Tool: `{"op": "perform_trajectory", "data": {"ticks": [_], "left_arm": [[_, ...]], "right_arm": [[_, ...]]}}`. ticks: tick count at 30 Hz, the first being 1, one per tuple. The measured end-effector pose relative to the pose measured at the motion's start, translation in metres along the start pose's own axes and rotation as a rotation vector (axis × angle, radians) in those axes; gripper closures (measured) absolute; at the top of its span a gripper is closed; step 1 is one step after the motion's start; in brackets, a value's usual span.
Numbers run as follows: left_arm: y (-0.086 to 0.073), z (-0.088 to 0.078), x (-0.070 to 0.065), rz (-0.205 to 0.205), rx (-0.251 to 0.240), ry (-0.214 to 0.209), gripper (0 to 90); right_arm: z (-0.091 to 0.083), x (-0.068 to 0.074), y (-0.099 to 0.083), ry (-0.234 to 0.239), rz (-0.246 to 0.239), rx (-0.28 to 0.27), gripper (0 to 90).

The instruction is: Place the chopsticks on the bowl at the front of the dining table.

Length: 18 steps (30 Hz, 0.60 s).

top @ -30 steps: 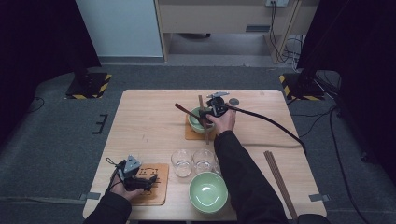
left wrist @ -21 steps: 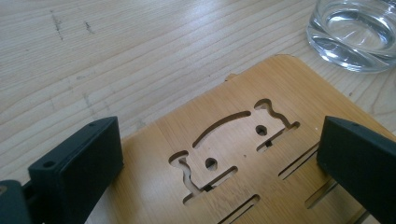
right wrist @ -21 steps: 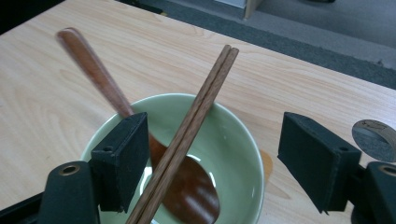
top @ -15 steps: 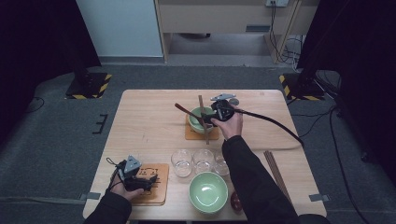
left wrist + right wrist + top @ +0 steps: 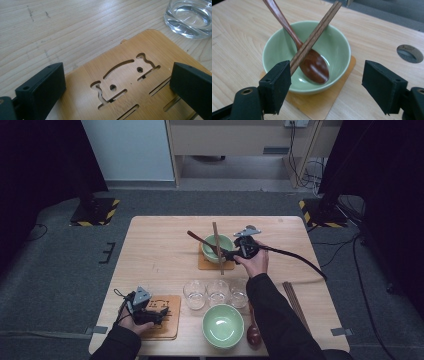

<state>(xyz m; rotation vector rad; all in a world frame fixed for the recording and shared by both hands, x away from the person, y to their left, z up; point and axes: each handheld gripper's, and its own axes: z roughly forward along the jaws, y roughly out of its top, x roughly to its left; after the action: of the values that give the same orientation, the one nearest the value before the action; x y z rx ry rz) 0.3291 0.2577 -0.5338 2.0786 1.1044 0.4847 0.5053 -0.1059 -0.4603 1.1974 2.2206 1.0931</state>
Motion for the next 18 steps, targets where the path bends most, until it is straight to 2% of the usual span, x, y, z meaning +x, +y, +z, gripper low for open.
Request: {"op": "perform_trajectory", "data": {"ticks": [6,18], "left_arm": [[0.0,0.0,0.0,-0.001,0.0,0.0,0.0],[0.0,0.0,0.0,-0.002,-0.002,0.001,0.0]], "right_arm": [[-0.001,0.004,-0.007,0.031,-0.012,0.018,22.0],[-0.022,0.016,-0.025,0.098,-0.059,0.039,20.8]]}}
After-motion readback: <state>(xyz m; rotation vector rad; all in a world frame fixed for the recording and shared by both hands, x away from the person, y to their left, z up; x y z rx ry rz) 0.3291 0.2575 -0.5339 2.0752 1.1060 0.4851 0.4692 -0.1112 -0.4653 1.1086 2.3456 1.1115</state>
